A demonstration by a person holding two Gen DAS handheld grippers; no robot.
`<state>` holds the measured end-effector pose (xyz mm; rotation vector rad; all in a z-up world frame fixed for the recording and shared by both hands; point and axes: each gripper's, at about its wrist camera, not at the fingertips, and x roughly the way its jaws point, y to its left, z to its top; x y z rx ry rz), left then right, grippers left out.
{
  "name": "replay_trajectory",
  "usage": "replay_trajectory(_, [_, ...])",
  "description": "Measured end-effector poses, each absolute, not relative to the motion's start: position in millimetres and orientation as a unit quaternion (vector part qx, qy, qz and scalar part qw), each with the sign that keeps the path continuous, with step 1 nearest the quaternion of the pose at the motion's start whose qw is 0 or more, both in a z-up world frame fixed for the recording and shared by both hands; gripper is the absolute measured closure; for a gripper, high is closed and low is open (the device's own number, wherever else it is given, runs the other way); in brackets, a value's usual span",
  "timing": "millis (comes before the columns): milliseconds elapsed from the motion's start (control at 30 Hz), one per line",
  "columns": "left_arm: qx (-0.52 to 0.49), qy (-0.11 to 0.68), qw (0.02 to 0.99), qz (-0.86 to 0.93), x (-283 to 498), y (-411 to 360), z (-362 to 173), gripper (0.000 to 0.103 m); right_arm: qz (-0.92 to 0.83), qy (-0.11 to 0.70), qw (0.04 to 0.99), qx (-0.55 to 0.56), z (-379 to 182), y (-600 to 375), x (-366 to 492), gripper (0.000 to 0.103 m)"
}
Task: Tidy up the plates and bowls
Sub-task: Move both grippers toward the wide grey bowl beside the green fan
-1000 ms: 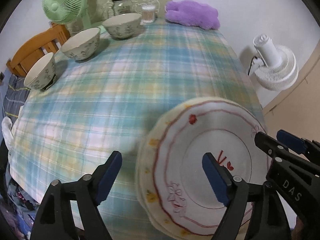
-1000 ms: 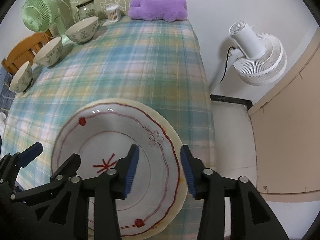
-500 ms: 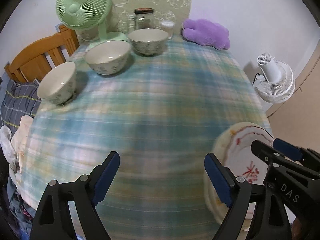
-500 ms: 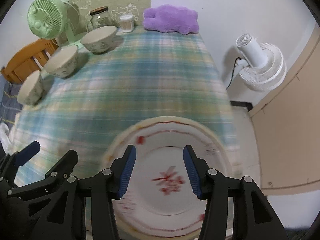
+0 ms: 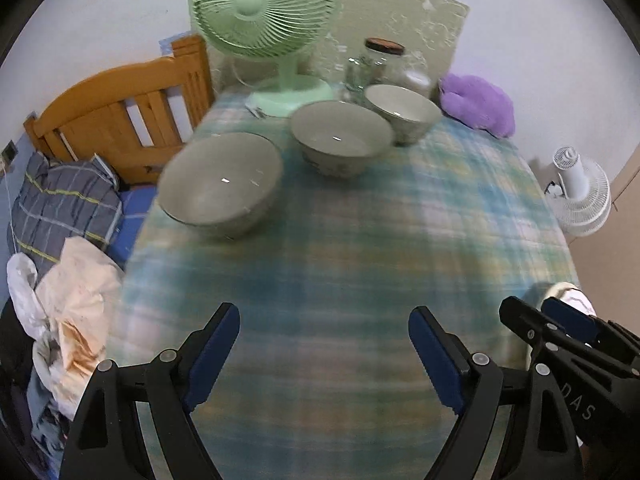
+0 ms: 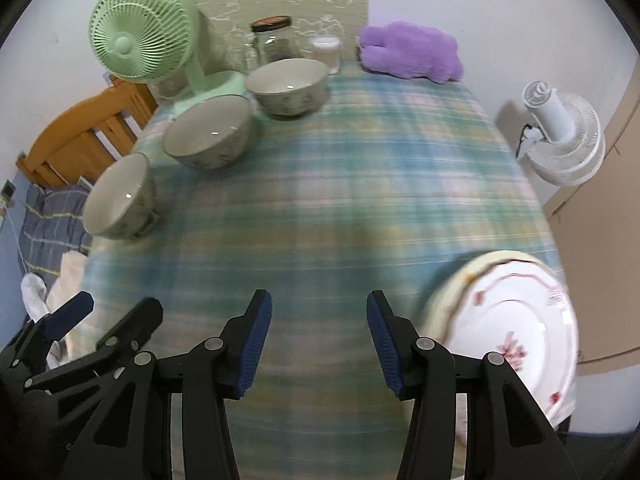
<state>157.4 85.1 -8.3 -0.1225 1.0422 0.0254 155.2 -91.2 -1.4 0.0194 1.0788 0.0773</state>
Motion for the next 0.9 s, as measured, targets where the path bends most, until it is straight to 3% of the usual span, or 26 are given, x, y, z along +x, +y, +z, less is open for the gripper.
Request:
replay_trajectory(267, [-0.049,0.492,0.869,0.029,189.2,142.9,-10.4,0.018,0.030,0.511,0.859,0.025,-2.1,-28.8,180.7,0.040])
replay_trajectory(500, [-0.062,0.481,0.872,0.060,217.4,185.7,-16.0,0.027,0.051,0.485,0.873,0.021,5.3,21.2,210.1,0.040])
replay_trajectory(733, [-0.045,0.489,0.869,0.064,242.9,208.1,-34.1,0.027,0.064,0.479,0.875,0.014,-7.1,60.9,247.1,0.040])
replay_trajectory(800, [-0.032,0.487,0.870,0.066,248.5,210.5,-38.0,0.036,0.069,0.479,0.875,0.015,-12.5,70.1,255.8,0.040])
replay_trajectory(900, [-0.034,0.490,0.869,0.061,258.0,216.3,-44.6,0.041,0.075,0.481,0.873,0.012,-21.3,83.9,268.0,0.040])
